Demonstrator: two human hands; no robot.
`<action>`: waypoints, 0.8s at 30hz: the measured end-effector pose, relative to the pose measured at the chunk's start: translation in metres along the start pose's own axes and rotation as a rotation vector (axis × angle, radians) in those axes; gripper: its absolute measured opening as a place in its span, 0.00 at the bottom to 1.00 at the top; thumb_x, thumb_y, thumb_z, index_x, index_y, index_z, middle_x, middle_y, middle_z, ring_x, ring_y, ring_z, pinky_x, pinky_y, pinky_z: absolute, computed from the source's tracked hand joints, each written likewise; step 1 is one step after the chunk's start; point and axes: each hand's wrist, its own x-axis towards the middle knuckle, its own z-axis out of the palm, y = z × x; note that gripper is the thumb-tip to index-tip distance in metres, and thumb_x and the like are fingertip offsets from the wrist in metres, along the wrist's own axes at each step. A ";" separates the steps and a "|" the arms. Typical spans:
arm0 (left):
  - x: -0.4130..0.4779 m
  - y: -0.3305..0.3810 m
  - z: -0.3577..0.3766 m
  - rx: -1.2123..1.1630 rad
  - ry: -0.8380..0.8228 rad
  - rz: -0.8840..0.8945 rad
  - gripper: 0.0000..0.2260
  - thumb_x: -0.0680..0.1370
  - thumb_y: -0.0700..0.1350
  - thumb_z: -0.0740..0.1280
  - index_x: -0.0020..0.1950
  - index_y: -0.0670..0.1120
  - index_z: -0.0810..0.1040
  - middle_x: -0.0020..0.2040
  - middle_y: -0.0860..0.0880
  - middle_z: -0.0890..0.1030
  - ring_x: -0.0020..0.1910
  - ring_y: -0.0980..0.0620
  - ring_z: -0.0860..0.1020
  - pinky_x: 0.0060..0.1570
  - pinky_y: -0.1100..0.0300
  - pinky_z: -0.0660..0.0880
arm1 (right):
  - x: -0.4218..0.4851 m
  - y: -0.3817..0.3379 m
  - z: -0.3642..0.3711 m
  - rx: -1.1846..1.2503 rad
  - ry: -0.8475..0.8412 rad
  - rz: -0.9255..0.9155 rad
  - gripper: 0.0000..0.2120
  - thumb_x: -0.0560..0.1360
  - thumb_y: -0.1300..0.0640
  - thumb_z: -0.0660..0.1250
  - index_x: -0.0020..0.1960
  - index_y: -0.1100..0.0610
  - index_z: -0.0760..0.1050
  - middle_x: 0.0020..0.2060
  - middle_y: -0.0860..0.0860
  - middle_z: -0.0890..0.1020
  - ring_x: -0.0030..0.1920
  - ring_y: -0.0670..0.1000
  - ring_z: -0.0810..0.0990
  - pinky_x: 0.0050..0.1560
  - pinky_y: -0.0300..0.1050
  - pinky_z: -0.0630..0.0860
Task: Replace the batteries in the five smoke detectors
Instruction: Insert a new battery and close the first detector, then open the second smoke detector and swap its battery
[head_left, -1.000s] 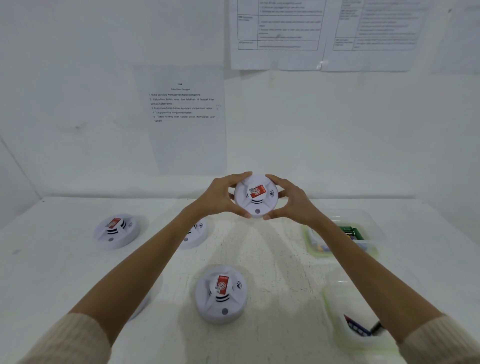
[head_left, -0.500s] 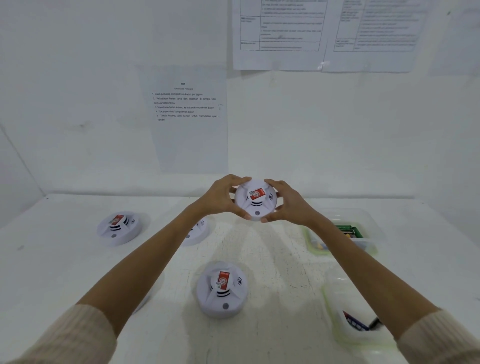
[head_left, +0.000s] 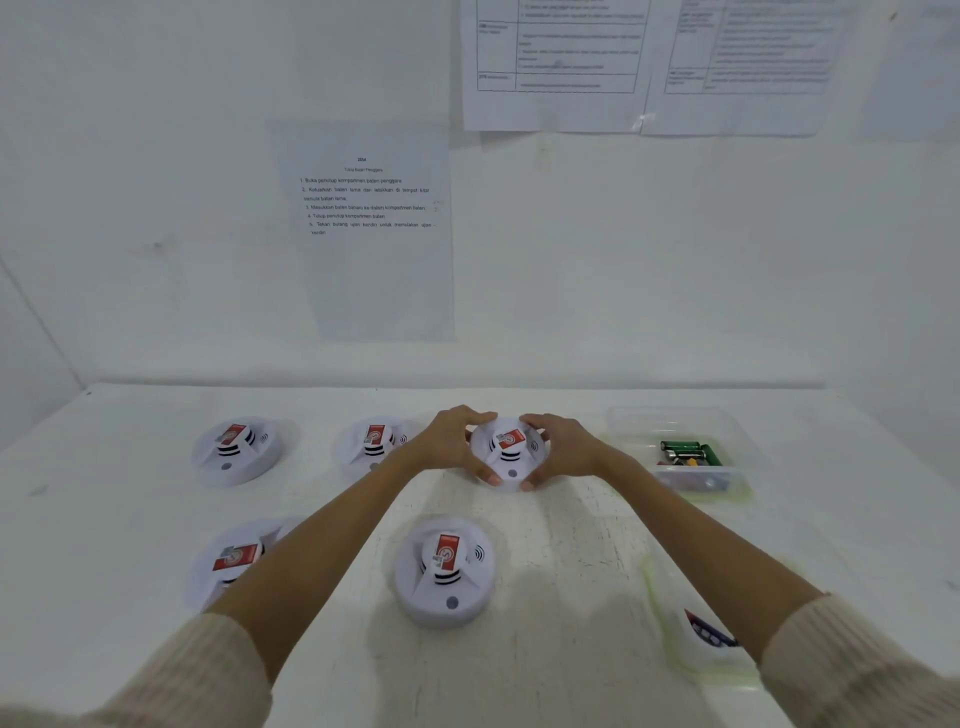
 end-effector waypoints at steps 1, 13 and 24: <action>0.001 -0.002 0.001 0.004 -0.003 -0.003 0.42 0.61 0.45 0.81 0.72 0.46 0.66 0.67 0.47 0.68 0.65 0.50 0.70 0.60 0.62 0.70 | 0.001 -0.001 0.001 -0.016 0.001 0.001 0.38 0.63 0.58 0.78 0.68 0.61 0.65 0.64 0.55 0.73 0.62 0.54 0.72 0.60 0.41 0.66; 0.006 -0.012 -0.005 0.041 -0.079 0.028 0.39 0.63 0.43 0.80 0.70 0.42 0.68 0.66 0.46 0.74 0.63 0.50 0.73 0.61 0.61 0.71 | 0.009 0.004 0.008 -0.044 0.006 0.026 0.31 0.62 0.51 0.79 0.61 0.58 0.71 0.57 0.53 0.78 0.55 0.53 0.75 0.56 0.42 0.69; -0.005 -0.012 -0.040 -0.088 0.009 0.074 0.36 0.62 0.41 0.80 0.68 0.45 0.71 0.62 0.48 0.75 0.60 0.53 0.74 0.59 0.63 0.71 | 0.013 -0.020 -0.004 0.062 0.054 -0.027 0.40 0.65 0.52 0.77 0.71 0.56 0.62 0.68 0.53 0.67 0.65 0.52 0.68 0.59 0.41 0.66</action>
